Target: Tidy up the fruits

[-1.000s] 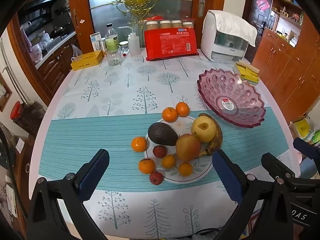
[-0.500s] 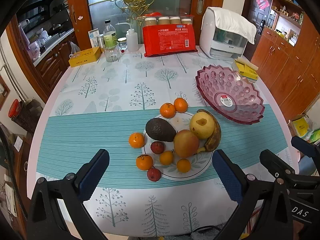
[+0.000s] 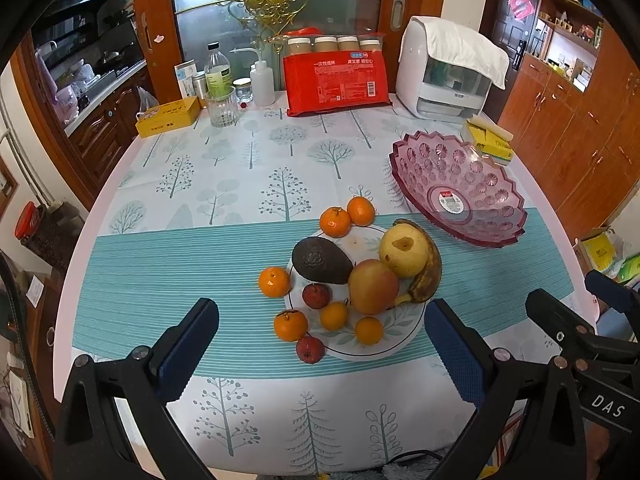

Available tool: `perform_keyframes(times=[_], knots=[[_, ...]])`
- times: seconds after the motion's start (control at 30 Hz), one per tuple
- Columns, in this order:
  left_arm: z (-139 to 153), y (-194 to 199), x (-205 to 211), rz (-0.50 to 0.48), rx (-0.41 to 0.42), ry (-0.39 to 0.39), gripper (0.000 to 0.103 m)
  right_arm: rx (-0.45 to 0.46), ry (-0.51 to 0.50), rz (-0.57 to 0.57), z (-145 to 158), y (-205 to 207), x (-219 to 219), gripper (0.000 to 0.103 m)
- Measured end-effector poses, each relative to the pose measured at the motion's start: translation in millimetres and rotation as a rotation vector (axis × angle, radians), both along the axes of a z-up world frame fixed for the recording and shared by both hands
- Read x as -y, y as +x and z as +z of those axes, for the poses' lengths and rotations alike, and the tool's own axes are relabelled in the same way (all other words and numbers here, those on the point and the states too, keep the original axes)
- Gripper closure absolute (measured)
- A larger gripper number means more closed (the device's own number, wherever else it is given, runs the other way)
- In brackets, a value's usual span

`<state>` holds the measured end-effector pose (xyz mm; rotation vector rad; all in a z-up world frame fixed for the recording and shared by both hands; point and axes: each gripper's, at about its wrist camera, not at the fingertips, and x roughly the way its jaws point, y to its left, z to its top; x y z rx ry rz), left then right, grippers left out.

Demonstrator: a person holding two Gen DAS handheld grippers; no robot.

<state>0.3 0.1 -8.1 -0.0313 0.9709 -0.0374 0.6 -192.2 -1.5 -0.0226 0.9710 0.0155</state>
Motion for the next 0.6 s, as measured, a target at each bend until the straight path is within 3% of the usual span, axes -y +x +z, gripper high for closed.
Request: perform_keyframes(times=[0.6], knots=[[-5.2,5.4,-4.2,-0.023,-0.009,0.011,0.001,-0.033,0.006,-0.044,-8.7,4.2,0.4,0.007]])
